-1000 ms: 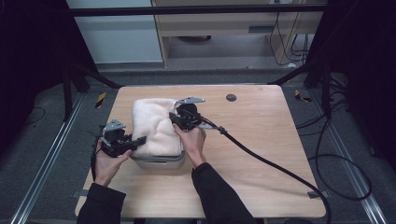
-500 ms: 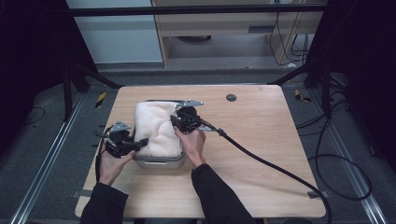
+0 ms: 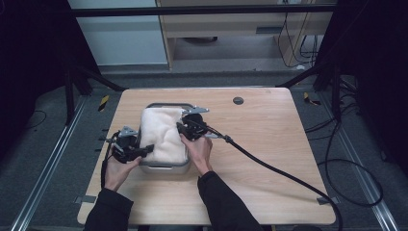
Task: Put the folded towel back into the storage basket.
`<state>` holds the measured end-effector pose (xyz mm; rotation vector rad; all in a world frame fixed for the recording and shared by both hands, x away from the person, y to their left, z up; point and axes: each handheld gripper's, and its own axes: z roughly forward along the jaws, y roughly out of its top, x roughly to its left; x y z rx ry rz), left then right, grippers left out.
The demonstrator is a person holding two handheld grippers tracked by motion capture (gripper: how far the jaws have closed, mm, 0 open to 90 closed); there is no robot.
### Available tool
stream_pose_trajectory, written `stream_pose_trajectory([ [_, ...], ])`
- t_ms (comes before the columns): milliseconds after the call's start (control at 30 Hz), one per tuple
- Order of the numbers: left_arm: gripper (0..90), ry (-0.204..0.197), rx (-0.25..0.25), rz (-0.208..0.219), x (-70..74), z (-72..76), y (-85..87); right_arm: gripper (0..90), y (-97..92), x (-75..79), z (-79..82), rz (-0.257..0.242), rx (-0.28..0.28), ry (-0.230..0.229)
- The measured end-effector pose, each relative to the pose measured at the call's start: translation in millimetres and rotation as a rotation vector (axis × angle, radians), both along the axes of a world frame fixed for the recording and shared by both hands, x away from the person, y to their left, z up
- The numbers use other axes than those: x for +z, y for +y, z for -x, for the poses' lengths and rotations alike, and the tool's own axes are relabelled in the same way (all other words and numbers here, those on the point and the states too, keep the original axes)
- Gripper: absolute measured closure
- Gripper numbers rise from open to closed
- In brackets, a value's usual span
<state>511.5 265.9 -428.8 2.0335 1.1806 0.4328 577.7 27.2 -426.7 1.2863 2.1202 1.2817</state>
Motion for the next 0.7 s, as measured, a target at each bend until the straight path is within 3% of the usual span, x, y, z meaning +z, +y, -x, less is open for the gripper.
stream_pose_trajectory([
  [367, 48.9, -0.006, 0.017, -0.028, -3.6, -3.0, -2.7, 64.6, -1.2, -3.5, 4.5, 0.041, 0.001, -0.003],
  [567, 42.7, -0.029, 0.016, -0.036, 0.6, -1.2, -3.8, 60.1, -4.3, -1.6, 8.3, 0.049, 0.002, -0.022],
  [700, 39.8, -0.049, 0.021, -0.039, 3.0, 0.1, -3.6, 62.0, -9.0, 1.4, 10.8, 0.041, 0.004, -0.043],
])
